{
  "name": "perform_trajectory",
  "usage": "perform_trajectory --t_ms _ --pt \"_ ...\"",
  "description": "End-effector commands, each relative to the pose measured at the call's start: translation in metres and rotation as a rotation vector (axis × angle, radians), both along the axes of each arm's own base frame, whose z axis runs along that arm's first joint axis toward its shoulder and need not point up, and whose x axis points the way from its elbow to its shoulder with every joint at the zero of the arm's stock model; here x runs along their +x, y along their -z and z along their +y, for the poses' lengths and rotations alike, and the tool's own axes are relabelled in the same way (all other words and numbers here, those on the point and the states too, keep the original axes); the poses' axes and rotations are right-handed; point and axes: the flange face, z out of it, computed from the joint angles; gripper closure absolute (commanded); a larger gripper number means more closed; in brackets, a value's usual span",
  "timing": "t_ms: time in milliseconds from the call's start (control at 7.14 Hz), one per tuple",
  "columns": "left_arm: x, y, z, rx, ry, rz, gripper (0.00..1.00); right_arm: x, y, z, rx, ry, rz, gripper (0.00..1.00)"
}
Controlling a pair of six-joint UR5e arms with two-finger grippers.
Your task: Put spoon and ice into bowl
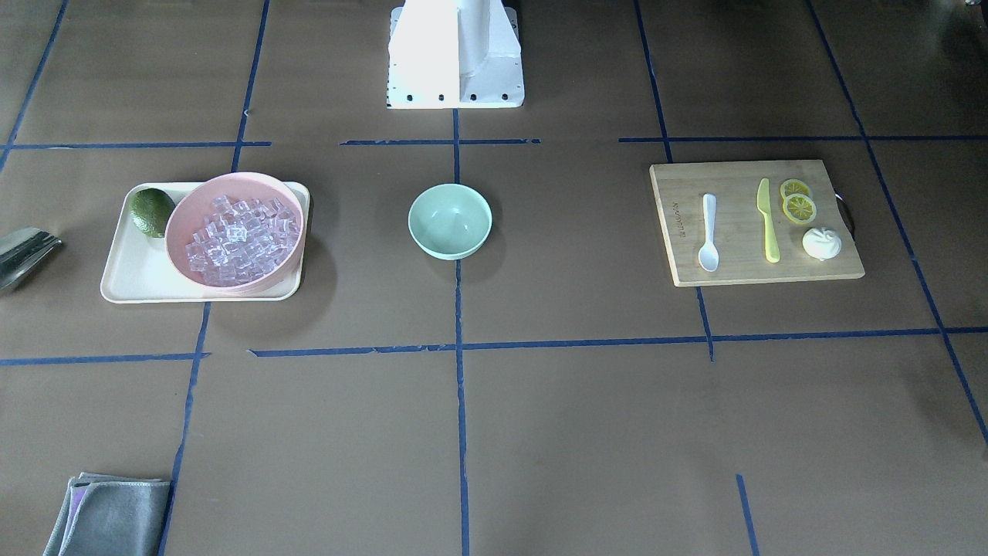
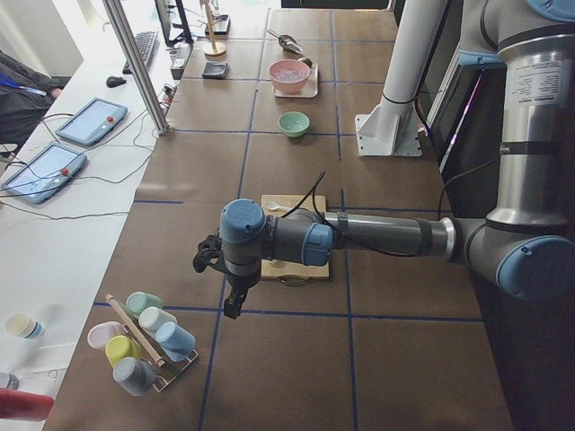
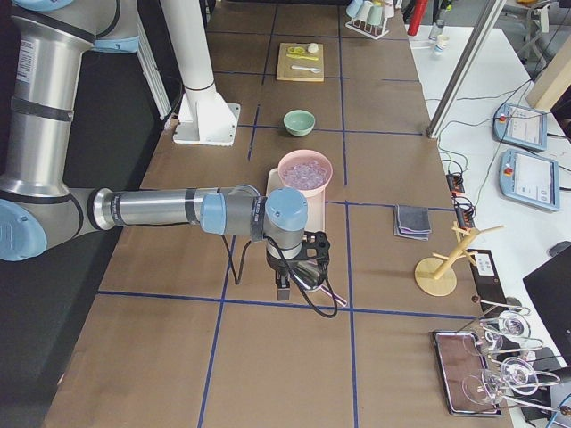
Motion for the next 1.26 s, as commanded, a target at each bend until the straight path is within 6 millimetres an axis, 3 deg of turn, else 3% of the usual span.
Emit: perform_trajectory --t_ms 0,140,280,420,560,840,1120 --pt "0.024 0.022 -0.013 0.047 -0.013 0.076 0.0 -0.001 0.001 0.0 0.001 0.001 -0.002 0.0" --pt "0.034 0.043 -0.025 0.005 0.031 0.131 0.0 -0.001 0.001 0.0 0.003 0.002 -0.002 0.0" --pt "0.072 0.055 -0.028 0.024 -0.036 0.13 0.0 -0.001 0.001 0.0 0.003 0.002 -0.002 0.0" --pt "0.117 0.07 -0.021 0.022 -0.107 0.134 0.0 -0.001 0.001 0.0 0.005 0.002 -0.002 0.0" --pt "0.149 0.075 -0.018 -0.014 -0.128 0.149 0.0 0.0 0.001 0.0 0.004 0.002 -0.002 0.0" --pt "0.205 0.11 0.0 -0.068 -0.142 0.177 0.0 0.0 0.001 0.001 0.003 0.001 -0.008 0.0" --pt "0.273 0.13 0.023 -0.142 -0.157 0.192 0.0 -0.001 0.002 0.0 0.001 0.0 -0.02 0.0"
